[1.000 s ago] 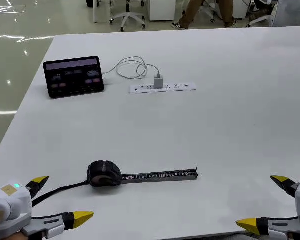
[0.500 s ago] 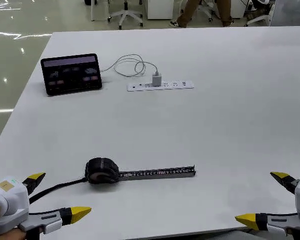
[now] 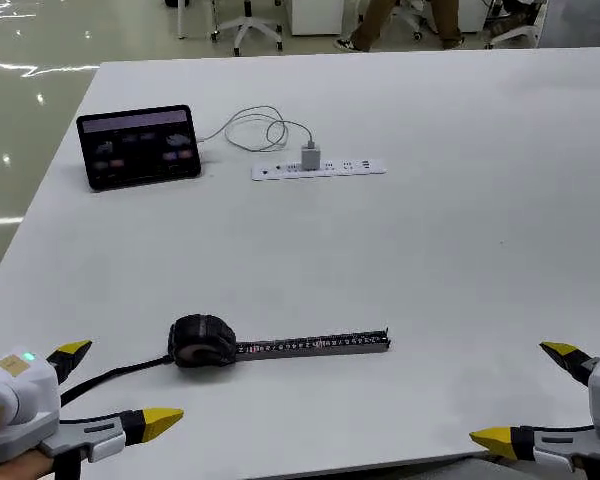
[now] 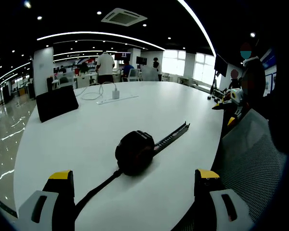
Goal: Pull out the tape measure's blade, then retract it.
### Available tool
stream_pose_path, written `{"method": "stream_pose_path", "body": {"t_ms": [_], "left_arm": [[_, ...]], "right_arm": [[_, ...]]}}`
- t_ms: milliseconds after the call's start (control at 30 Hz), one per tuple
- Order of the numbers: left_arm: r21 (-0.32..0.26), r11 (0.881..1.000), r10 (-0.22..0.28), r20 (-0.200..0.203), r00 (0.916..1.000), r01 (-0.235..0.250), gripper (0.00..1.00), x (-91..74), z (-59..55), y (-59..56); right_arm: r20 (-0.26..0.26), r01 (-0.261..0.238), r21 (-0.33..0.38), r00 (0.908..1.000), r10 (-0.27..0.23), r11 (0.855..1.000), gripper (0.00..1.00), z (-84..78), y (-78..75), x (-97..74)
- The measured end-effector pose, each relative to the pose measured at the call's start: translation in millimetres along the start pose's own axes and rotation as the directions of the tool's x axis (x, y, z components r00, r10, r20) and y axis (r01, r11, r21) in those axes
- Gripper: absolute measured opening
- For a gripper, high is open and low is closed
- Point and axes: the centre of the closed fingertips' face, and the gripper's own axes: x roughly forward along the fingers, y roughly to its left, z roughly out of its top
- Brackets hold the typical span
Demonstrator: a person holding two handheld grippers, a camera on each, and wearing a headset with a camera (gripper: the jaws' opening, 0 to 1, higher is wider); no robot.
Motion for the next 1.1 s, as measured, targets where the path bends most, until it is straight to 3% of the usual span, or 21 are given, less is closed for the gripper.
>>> {"method": "stream_pose_path", "body": {"t_ms": [167,333,467,600,767,867,933,1033,1100], "left_arm": [[0.002,1.0,0.002,-0.012,0.9999,-0.002,1.0,2.1,1.1,0.0],[-0.027,0.999,0.028,-0.021,0.9994,-0.029,1.0,8.7,10.8,2.6],[-0.029,0.999,0.02,-0.045,0.9988,-0.021,1.0,20.7,18.4,-3.4],[-0.081,0.996,0.026,-0.05,0.9984,-0.03,1.0,33.8,28.6,-8.9],[-0.052,0.998,0.024,-0.064,0.9977,-0.027,1.0,50.0,37.3,-23.8],[-0.09,0.995,0.033,-0.072,0.9968,-0.04,1.0,58.9,42.2,-23.3],[-0.085,0.994,0.056,-0.074,0.9957,-0.063,1.0,65.6,45.7,-21.8],[-0.092,0.994,0.055,-0.084,0.9949,-0.063,1.0,75.1,45.3,-26.1],[-0.095,0.995,0.023,-0.093,0.9954,-0.032,1.0,82.4,41.2,-35.2]], "right_arm": [[-0.002,-0.006,-0.002,1.0,0.006,1.0,1.0,0.2,0.3,-0.5],[-0.009,-0.023,-0.022,0.9997,0.023,0.999,1.0,7.8,-0.9,2.7],[-0.014,-0.051,-0.041,0.9986,0.05,0.998,1.0,16.7,0.8,8.4],[-0.038,-0.093,-0.056,0.9952,0.091,0.994,1.0,19.7,3.5,14.3],[-0.061,-0.125,-0.092,0.991,0.12,0.988,1.0,25.1,5.9,17.2],[-0.072,-0.14,-0.11,0.9885,0.133,0.984,1.0,29.2,6.2,19.0],[-0.085,-0.155,-0.128,0.9857,0.145,0.98,1.0,31.0,7.3,21.1],[-0.099,-0.167,-0.152,0.9833,0.153,0.974,1.0,34.5,7.1,25.2],[-0.112,-0.181,-0.168,0.9802,0.164,0.969,1.0,37.6,7.4,28.2]]}}
